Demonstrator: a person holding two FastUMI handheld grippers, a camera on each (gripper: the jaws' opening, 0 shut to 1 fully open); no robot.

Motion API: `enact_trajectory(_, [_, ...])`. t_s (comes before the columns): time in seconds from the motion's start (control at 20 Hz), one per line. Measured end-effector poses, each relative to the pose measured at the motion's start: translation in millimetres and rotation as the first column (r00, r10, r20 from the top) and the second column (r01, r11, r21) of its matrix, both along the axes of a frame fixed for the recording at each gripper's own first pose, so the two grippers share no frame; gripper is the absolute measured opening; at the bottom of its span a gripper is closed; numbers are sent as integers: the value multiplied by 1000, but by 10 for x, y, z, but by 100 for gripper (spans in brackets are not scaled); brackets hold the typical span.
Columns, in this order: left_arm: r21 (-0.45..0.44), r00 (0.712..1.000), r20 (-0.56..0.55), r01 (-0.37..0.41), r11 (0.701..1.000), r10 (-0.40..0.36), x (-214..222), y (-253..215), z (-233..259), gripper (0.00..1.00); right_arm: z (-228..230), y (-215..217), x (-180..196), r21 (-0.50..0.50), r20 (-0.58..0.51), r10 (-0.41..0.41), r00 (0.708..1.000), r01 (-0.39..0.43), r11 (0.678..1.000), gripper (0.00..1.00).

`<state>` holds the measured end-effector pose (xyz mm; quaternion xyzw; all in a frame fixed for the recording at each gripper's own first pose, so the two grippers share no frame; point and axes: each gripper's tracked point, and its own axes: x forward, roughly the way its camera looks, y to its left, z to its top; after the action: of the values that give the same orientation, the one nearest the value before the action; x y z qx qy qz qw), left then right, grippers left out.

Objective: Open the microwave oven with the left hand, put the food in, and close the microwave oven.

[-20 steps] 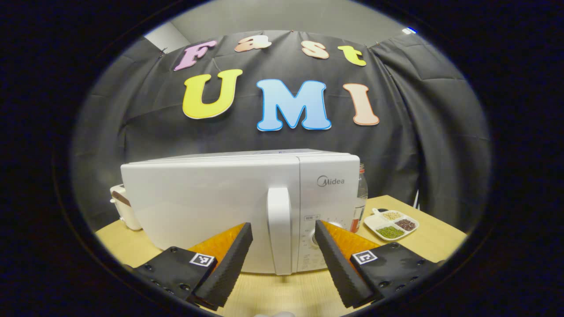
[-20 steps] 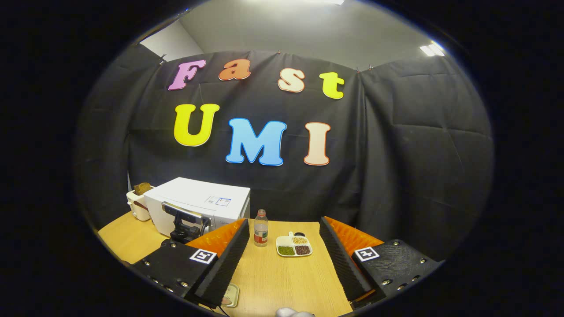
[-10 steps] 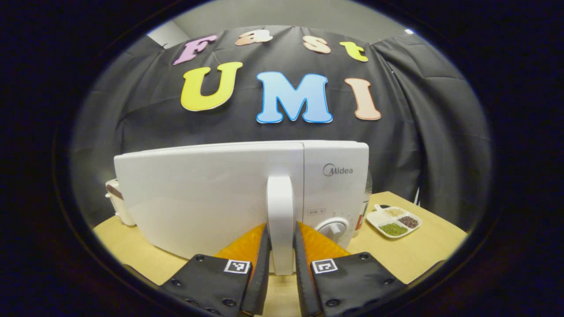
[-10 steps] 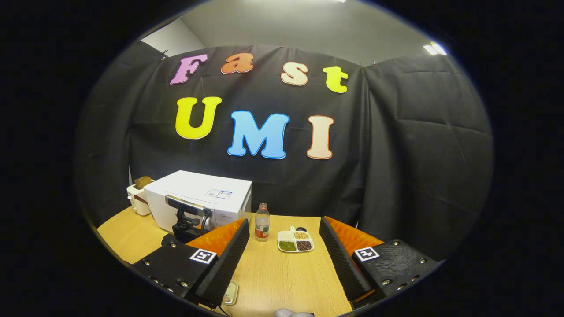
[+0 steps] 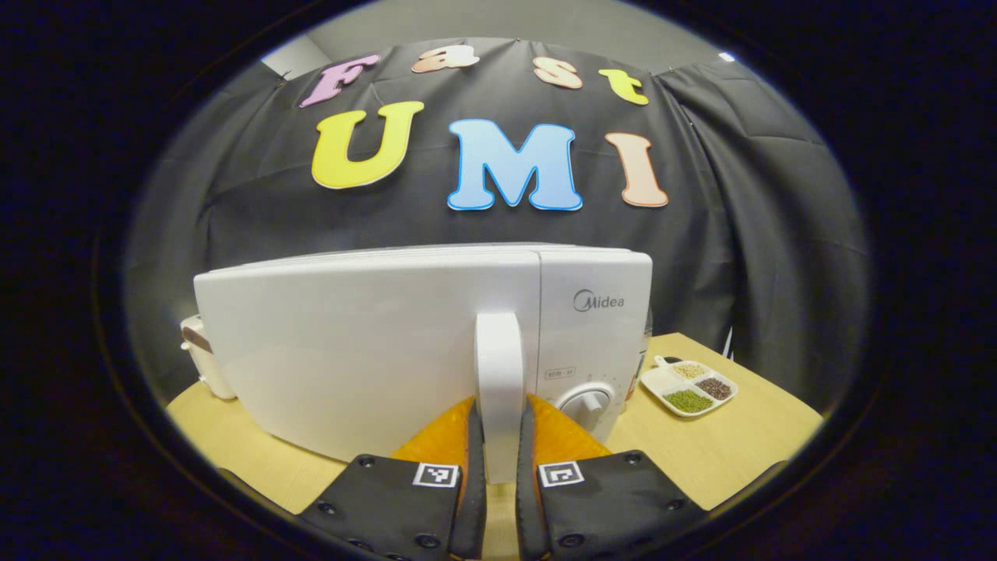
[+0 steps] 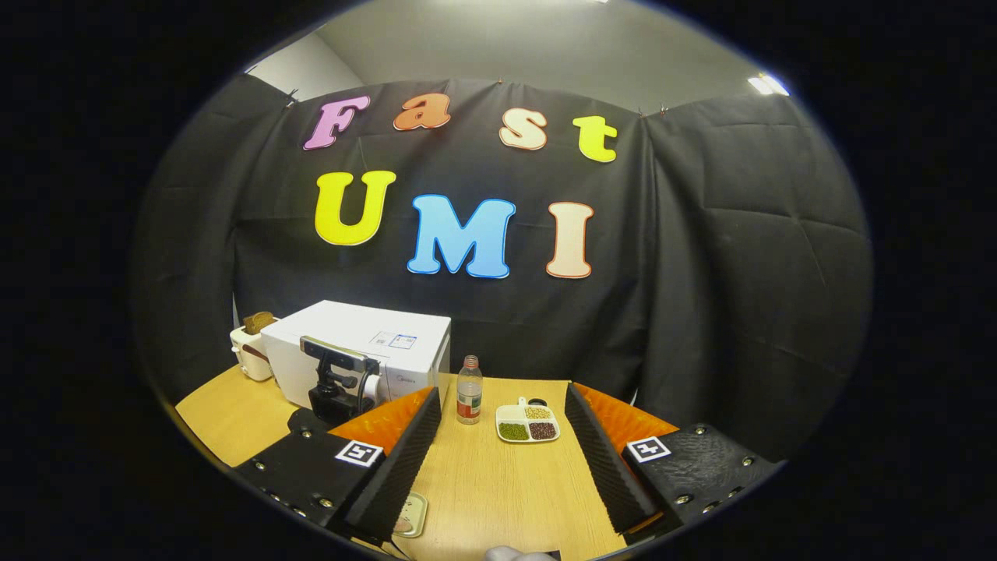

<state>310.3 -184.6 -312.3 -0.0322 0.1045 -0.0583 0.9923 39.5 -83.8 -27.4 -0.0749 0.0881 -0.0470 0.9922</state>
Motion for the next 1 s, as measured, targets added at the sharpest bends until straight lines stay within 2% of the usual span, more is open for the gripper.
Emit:
enact_trajectory(0.2, [-2,1000,-15,13,1000,-13,-27,5,-10,21,17,34,-47,-2,6,10,1000,-10,1000,98])
enact_trajectory(0.25, [-9,998,-56,4,1000,-5,-152,20,-67,19,12,44,-58,-1,2,13,1000,-13,1000,98])
enact_trajectory(0.35, [23,1000,11,8,1000,-8,-439,82,46,20,6,51,-78,9,-1,17,1000,-17,1000,98])
enact_trajectory(0.55, [16,999,-9,31,999,-31,-1036,315,-18,19,-79,171,-104,48,-22,49,999,-47,998,98])
enact_trajectory(0.75, [49,998,-44,49,998,-47,-1533,607,-21,24,-119,479,-168,107,-41,117,992,-112,988,98])
enact_trajectory(0.8, [54,998,-53,42,998,-39,-1644,703,-47,27,-103,563,-186,110,-39,135,990,-130,985,98])
enact_trajectory(0.9, [78,997,-67,-17,997,22,-1874,1021,-51,38,-25,705,-226,117,-22,166,986,-162,980,98])
enact_trajectory(0.95, [83,997,-72,-33,996,39,-1968,1152,-41,57,27,783,-235,118,-11,181,983,-179,977,98])
enact_trajectory(1.0, [80,995,-79,-45,996,52,-2064,1252,-44,67,38,840,-245,115,-4,194,981,-193,975,98])
